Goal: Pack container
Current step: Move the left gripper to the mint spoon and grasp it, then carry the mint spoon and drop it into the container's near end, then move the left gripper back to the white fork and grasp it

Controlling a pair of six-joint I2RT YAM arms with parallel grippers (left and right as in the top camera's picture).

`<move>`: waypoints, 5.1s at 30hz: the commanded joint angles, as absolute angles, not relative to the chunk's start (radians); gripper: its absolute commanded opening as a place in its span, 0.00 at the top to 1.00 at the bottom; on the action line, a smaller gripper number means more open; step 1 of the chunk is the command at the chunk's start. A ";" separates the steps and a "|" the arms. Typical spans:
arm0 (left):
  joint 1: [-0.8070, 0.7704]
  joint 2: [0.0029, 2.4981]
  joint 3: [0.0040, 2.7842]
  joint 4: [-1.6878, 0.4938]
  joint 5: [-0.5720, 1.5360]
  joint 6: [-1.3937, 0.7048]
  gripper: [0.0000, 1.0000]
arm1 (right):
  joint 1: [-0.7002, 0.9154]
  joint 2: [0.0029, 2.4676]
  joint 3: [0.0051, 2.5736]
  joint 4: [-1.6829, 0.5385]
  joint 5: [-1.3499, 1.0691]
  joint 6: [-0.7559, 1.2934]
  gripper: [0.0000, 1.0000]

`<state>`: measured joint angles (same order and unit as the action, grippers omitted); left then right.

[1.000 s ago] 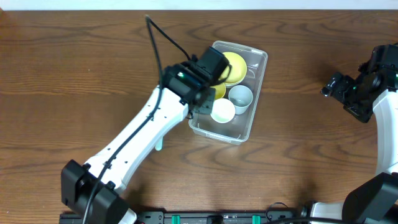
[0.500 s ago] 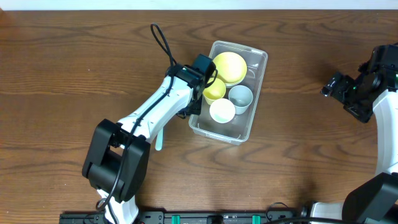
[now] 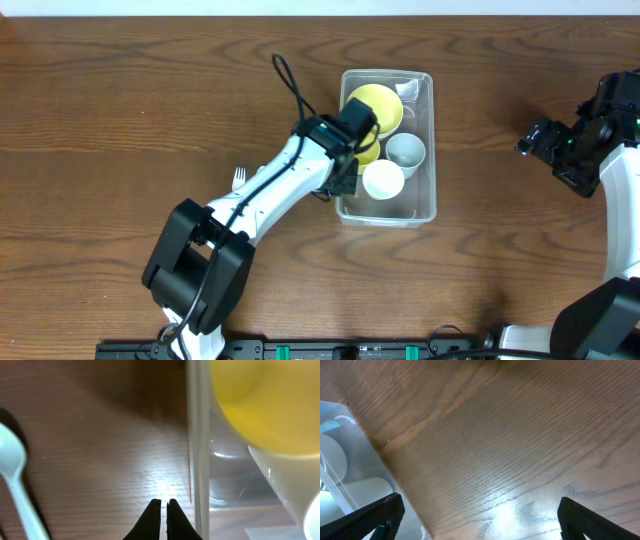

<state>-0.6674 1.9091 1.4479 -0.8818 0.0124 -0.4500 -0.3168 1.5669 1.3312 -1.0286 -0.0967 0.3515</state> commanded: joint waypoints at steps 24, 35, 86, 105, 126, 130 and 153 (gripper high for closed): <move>-0.323 1.848 1.327 -0.974 0.045 -0.115 0.37 | -0.323 1.565 1.330 -1.029 -0.094 0.343 0.01; -0.317 1.864 1.174 -0.805 0.045 -0.116 0.41 | -0.322 1.565 1.330 -1.029 -0.094 0.343 0.01; -1.001 1.864 1.574 -0.943 0.033 0.639 0.94 | -0.323 1.565 1.330 -1.029 -0.094 0.343 0.01; -1.023 1.887 1.703 -1.069 -0.016 0.611 0.94 | -0.323 1.565 1.330 -1.029 -0.094 0.343 0.01; -0.950 1.994 1.717 -0.907 -0.008 0.684 0.68 | -0.322 1.565 1.330 -1.029 -0.094 0.343 0.01; -0.950 1.955 1.734 -0.911 -0.047 0.619 0.30 | -0.322 1.565 1.330 -1.029 -0.094 0.343 0.01; -0.285 1.647 1.456 -1.141 -0.043 0.007 0.15 | -0.322 1.565 1.330 -1.029 -0.094 0.343 0.01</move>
<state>-0.3664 1.6299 1.5734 -1.1896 -0.1493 0.0483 -0.3168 1.5669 1.3312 -1.0279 -0.0963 0.3515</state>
